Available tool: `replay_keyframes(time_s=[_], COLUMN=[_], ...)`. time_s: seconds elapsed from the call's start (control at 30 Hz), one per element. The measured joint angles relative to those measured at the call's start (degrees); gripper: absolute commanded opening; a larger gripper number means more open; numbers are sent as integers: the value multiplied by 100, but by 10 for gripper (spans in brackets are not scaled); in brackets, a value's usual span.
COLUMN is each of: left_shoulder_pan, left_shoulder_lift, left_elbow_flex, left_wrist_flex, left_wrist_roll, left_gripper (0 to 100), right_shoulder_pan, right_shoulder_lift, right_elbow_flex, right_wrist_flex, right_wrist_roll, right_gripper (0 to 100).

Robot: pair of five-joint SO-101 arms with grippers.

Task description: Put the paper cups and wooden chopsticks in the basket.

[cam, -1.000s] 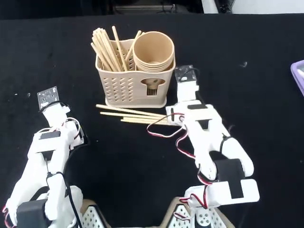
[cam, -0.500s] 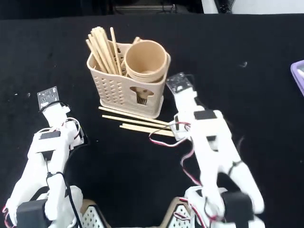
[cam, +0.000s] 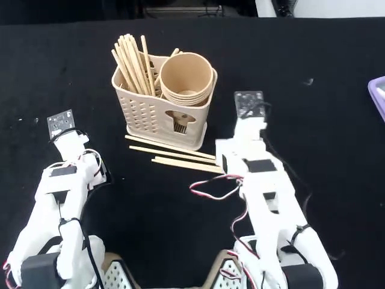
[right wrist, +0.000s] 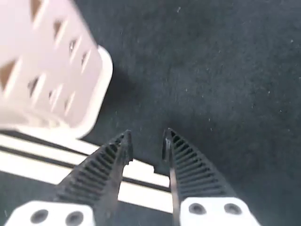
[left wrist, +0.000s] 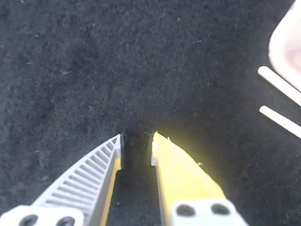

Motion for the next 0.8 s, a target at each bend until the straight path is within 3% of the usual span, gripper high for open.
replay_keyframes(time_s=[0.13, 0.43, 0.7, 0.8], left_shoulder_pan=[0, 0, 0, 0], left_shoulder_lift=[0, 0, 0, 0], left_elbow_flex=[0, 0, 0, 0], left_wrist_flex=[0, 0, 0, 0], left_wrist_roll=[0, 0, 0, 0], left_gripper=[116, 116, 116, 116], right_shoulder_pan=[0, 9, 149, 167], right_shoulder_lift=[185, 1574, 1969, 1969], right_elbow_flex=[149, -114, -1231, -1363], right_wrist_flex=[-651, -756, 1178, 1776], right_wrist_roll=[-193, -211, -202, 281], right_gripper=[116, 115, 116, 115])
